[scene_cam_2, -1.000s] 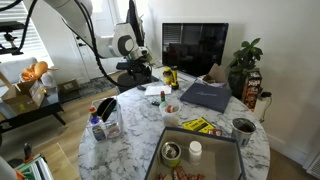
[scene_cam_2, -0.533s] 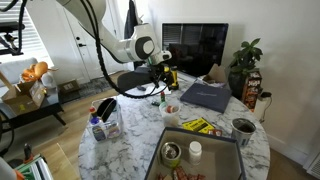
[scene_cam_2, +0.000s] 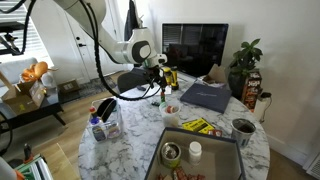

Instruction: Put the green bottle in the box

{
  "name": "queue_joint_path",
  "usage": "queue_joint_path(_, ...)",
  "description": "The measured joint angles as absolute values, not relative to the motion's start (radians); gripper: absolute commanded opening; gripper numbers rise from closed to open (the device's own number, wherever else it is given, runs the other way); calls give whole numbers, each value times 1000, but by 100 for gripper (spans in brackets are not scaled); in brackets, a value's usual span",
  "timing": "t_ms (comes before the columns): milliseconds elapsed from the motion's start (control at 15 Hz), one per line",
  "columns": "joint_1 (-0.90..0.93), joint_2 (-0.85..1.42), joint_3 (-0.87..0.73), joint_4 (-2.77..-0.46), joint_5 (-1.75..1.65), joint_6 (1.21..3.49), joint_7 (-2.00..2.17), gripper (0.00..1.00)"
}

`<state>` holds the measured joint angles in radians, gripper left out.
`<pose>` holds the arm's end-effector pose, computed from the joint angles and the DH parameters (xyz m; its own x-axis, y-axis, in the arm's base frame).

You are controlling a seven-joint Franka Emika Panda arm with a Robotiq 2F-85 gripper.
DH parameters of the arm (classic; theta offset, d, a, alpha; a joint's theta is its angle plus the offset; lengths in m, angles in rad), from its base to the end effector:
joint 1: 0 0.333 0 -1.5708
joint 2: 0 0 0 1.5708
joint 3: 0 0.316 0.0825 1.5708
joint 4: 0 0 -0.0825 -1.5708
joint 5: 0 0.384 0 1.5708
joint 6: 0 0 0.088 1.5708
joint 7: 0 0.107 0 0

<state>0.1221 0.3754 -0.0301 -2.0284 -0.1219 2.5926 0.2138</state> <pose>0.6155 0.0598 0.2795 0.9801 -0.0150 0.1979 -0.0258 -0.9983 0.0519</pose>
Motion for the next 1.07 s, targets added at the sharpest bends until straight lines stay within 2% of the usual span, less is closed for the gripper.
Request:
queue_joint_path(67,125,379,-38,-2028,-140,2593,232,96)
queue_joint_path(133,127,384,-45,-2028,-153,2593,245,83)
queue_joint_path(267,127,398,-50,-2028,-161,2598,254,71)
queue_joint_path(800,135,449,-61,-2013,-162,2670,255,8)
queue_joint_path(1067,137,450,-67,-2013,-159,2666,254,8)
